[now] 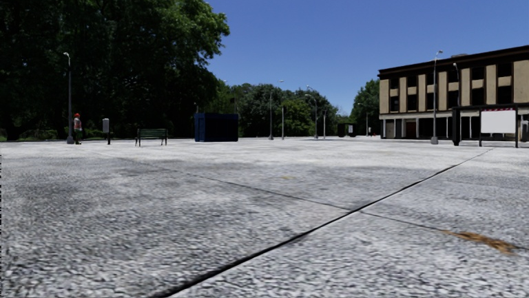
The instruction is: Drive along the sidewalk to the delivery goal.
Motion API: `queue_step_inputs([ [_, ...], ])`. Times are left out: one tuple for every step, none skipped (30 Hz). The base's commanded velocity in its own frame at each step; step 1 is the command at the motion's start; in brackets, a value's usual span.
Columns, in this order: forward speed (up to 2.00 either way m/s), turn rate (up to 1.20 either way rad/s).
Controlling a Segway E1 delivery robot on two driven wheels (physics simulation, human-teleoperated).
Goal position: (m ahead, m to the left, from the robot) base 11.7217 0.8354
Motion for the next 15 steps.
queue_step_inputs([
  [2.00, 0.00],
  [2.00, 0.00],
  [2.00, 0.00],
  [2.00, 0.00],
  [2.00, 0.00],
  [2.00, 0.00],
  [2.00, 0.00],
  [2.00, 0.00],
  [2.00, 0.00],
  [2.00, 0.00],
  [2.00, 0.00],
  [2.00, 0.00],
  [2.00, 0.00],
  [2.00, 0.00],
  [2.00, 0.00],
])
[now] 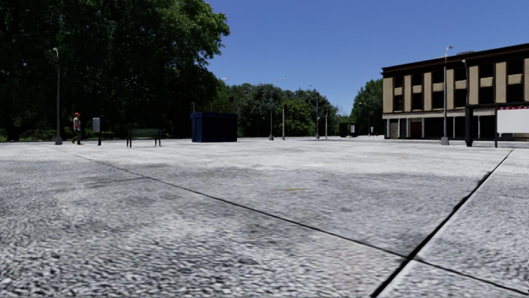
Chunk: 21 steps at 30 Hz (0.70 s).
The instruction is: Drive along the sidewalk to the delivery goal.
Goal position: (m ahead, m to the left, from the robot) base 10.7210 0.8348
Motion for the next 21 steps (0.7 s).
queue_step_inputs([
  [2.00, 0.00],
  [2.00, 0.00],
  [2.00, 0.00],
  [2.00, 0.00],
  [2.00, 0.00],
  [2.00, 0.00],
  [2.00, 0.00],
  [2.00, 0.00],
  [2.00, 0.00],
  [2.00, 0.00],
  [2.00, 0.00],
  [2.00, 0.00],
  [2.00, 0.00],
  [2.00, 0.00],
  [2.00, 0.00],
  [2.00, 0.00],
  [2.00, 0.00],
  [2.00, 0.00],
  [2.00, 0.00],
  [2.00, 0.00],
  [2.00, 0.00],
])
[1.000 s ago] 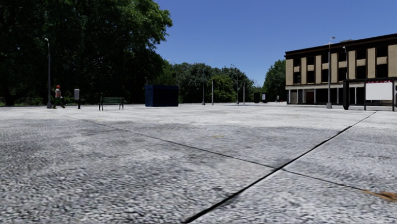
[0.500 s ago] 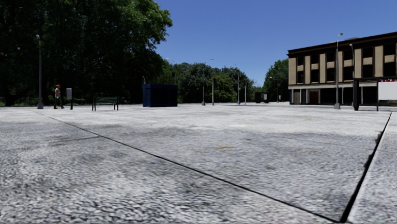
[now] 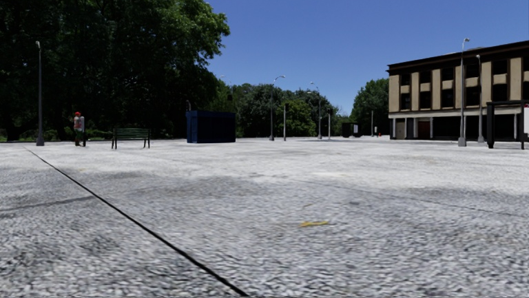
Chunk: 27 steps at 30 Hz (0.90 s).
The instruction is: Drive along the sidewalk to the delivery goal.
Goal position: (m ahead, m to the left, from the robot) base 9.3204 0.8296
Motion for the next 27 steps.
queue_step_inputs([
  [2.00, 0.00],
  [2.00, 0.00],
  [2.00, 0.00],
  [2.00, 0.00],
  [2.00, 0.00],
  [2.00, 0.00],
  [2.00, 0.00],
  [2.00, 0.00],
  [2.00, 0.00],
  [2.00, 0.00],
  [2.00, 0.00],
  [2.00, 0.00],
  [2.00, 0.00],
  [2.00, 0.03],
  [2.00, 0.04],
  [2.00, 0.05],
  [2.00, 0.05],
  [2.00, 0.05],
  [2.00, 0.06],
  [2.00, 0.08],
  [2.00, 0.10],
  [2.00, 0.11],
  [2.00, 0.11],
  [2.00, 0.13],
  [2.00, 0.15],
  [2.00, 0.18],
  [2.00, 0.18],
])
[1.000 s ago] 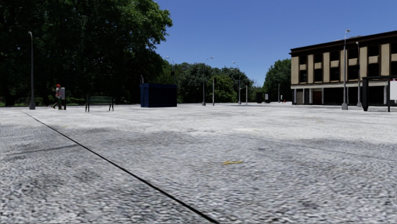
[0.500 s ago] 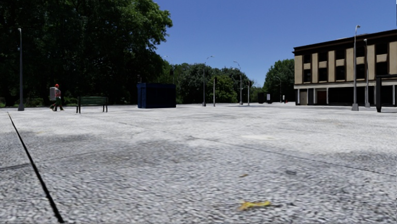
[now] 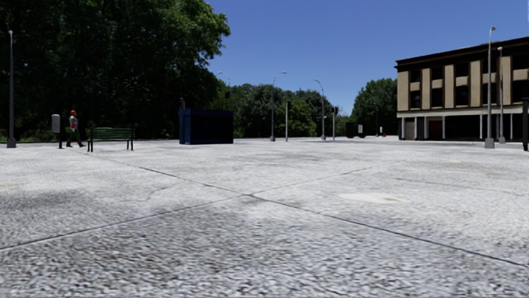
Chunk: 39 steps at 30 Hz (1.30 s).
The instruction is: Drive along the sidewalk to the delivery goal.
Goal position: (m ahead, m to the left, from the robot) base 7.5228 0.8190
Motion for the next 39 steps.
queue_step_inputs([
  [2.00, 0.18],
  [2.00, 0.19],
  [2.00, 0.19],
  [2.00, 0.19],
  [2.00, 0.19],
  [2.00, 0.19],
  [2.00, 0.19],
  [2.00, 0.19],
  [2.00, 0.19],
  [2.00, 0.19],
  [2.00, 0.19],
  [2.00, 0.19],
  [2.00, 0.19],
  [2.00, 0.19],
  [2.00, 0.19],
  [2.00, 0.19],
  [2.00, 0.19],
  [2.00, 0.21],
  [2.00, 0.23],
  [2.00, 0.24],
  [2.00, 0.24],
  [2.00, 0.24],
  [2.00, 0.24],
  [2.00, 0.24],
  [2.00, 0.24],
  [2.00, 0.24],
  [2.00, 0.24],
  [2.00, 0.24],
  [2.00, 0.24],
  [2.00, 0.24],
  [2.00, 0.24],
  [2.00, 0.24],
  [2.00, 0.24],
  [2.00, 0.26],
  [2.00, 0.27],
  [2.00, 0.28],
  [2.00, 0.28],
  [2.00, 0.28],
  [2.00, 0.28],
])
